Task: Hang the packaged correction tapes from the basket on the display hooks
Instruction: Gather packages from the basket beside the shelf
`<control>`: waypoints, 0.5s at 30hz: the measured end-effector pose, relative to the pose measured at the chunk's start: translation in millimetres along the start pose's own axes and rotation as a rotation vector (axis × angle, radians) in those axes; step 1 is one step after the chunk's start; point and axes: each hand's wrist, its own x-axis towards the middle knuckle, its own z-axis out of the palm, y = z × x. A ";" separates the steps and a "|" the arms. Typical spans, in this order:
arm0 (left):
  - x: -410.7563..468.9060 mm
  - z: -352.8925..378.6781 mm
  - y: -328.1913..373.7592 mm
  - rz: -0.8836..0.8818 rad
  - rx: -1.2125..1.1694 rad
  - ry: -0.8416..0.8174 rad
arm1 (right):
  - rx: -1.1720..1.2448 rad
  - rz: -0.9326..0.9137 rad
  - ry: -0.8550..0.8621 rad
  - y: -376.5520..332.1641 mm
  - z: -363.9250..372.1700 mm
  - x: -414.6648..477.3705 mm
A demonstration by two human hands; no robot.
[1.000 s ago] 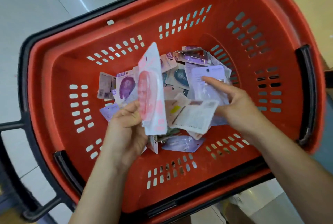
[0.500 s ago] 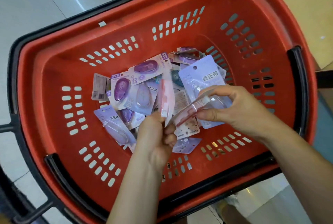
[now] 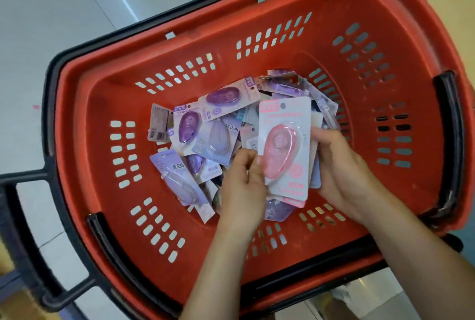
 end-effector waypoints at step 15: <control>68.3 15.7 -32.0 -0.266 0.524 -0.084 | -0.749 -0.091 0.419 -10.4 -30.0 -7.2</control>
